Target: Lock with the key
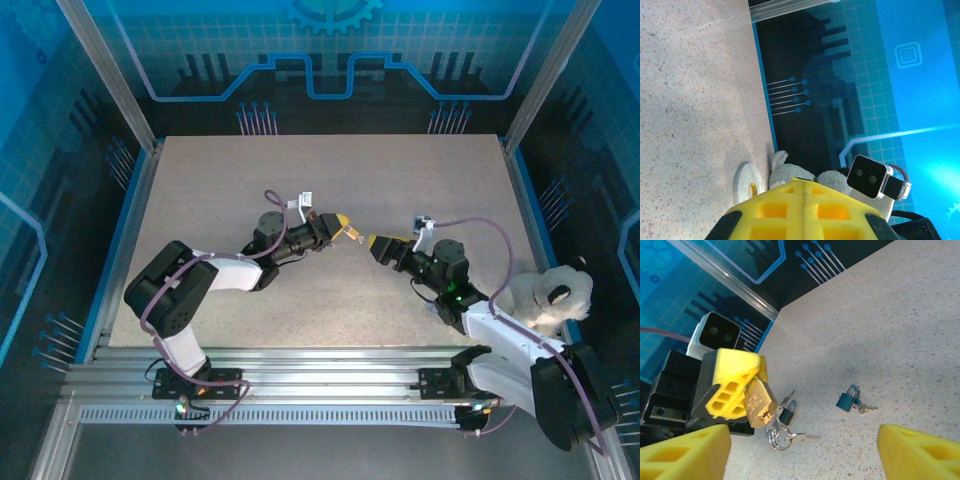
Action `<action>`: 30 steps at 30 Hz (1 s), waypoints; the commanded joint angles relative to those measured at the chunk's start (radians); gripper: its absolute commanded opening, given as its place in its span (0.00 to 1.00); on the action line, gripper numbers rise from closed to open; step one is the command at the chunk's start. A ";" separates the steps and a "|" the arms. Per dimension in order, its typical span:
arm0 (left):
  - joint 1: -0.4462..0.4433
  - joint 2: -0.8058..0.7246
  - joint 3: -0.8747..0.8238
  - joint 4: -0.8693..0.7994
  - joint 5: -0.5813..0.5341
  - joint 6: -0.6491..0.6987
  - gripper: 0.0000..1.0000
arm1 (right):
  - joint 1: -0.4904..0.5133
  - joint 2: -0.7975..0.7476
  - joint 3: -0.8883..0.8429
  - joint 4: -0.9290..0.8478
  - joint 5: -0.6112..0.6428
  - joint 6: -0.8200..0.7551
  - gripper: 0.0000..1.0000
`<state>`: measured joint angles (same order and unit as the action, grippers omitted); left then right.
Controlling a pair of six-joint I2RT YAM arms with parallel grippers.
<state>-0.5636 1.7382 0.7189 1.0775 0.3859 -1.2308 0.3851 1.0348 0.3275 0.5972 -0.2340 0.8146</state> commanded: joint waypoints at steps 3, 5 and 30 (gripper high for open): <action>-0.010 0.024 0.033 0.045 -0.005 -0.020 0.00 | -0.018 0.042 0.038 0.081 -0.097 0.045 0.64; -0.010 0.030 0.035 0.052 -0.004 -0.026 0.00 | -0.021 0.065 0.047 0.084 -0.120 0.059 0.62; -0.022 0.056 0.029 0.096 -0.001 -0.052 0.00 | -0.040 0.192 0.063 0.209 -0.231 0.135 0.41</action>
<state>-0.5793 1.7847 0.7254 1.1065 0.3859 -1.2594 0.3584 1.2194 0.3634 0.7609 -0.4469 0.9459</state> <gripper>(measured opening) 0.037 0.414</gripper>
